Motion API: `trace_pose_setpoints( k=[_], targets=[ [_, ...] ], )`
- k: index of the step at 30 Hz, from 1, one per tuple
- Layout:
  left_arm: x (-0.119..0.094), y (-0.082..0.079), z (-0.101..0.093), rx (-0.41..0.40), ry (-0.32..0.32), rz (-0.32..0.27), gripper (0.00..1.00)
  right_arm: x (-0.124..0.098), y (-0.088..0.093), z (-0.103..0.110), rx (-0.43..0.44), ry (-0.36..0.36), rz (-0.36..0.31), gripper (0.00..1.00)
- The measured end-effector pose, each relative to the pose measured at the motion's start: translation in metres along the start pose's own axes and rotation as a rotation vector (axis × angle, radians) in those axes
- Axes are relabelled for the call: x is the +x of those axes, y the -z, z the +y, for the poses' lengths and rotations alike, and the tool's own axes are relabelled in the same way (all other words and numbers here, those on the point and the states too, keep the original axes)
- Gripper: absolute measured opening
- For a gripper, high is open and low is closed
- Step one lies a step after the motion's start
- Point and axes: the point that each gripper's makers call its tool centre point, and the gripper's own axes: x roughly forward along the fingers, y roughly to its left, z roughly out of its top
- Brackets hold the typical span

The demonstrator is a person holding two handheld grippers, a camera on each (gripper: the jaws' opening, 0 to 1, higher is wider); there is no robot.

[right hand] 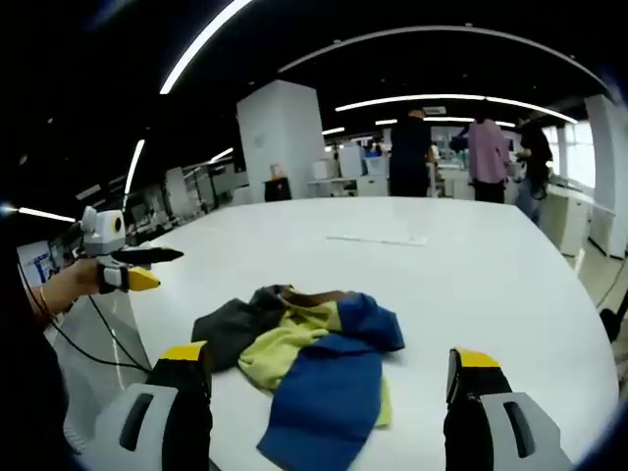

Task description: Fold the garment on the visible template until the final outline fits inside the template.

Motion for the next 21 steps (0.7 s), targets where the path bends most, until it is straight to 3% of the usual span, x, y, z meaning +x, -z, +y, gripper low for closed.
trace_pose_setpoints(
  k=[21],
  targets=[
    [-0.0008,-0.0003,0.0014,0.008,-0.003,0.007,0.99,-0.0001,0.0001,-0.0041,0.008,0.003,-0.005,0.99]
  ],
)
